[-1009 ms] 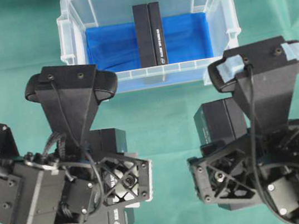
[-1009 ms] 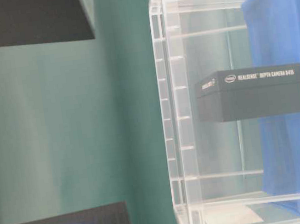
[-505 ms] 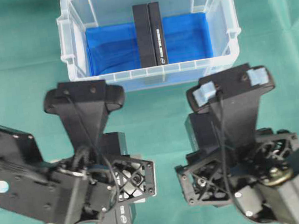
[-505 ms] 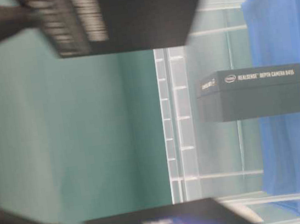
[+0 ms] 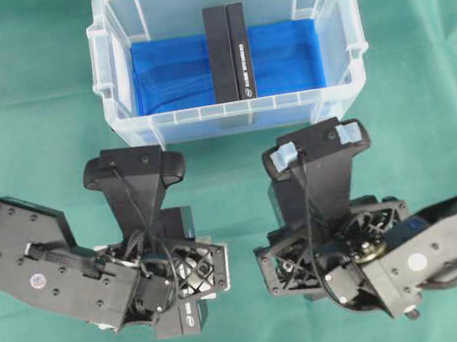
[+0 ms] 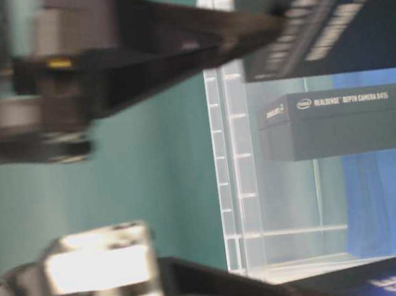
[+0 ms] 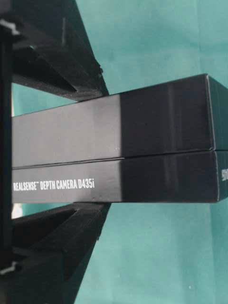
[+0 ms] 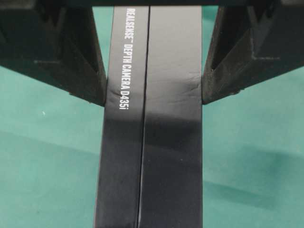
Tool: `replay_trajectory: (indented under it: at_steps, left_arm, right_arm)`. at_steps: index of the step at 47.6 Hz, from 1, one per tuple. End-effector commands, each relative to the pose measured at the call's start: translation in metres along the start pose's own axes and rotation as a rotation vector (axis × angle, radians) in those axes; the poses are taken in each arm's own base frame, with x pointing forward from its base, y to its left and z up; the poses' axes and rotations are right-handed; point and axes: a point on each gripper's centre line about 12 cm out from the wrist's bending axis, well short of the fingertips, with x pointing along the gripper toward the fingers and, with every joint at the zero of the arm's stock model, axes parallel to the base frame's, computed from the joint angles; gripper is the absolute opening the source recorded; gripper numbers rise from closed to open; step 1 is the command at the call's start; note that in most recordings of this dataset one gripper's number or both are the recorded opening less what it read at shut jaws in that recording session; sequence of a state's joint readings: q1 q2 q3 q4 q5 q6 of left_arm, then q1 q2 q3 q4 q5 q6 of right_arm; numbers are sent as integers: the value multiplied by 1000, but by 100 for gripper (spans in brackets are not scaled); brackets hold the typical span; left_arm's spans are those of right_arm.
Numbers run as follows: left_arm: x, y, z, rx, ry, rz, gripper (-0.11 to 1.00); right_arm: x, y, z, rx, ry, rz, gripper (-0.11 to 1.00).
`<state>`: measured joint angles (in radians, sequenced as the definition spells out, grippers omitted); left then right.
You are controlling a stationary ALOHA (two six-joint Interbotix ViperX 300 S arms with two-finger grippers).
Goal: Take the box out of the case with both arms.
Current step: 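Lower both boxes onto the green cloth in front of the bin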
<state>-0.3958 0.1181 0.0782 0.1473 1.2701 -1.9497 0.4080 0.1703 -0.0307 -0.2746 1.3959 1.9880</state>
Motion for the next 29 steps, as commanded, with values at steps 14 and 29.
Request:
replay_trajectory:
  at_steps: [14,29]
  left_arm:
    - [31,-14,-3,-4,21,-53,63]
    - [35,-14,1,15,39,-75,63]
  right_arm:
    - [34,-6,-6,32,50,88,65]
    - [38,-5,-5,22,56,110,65]
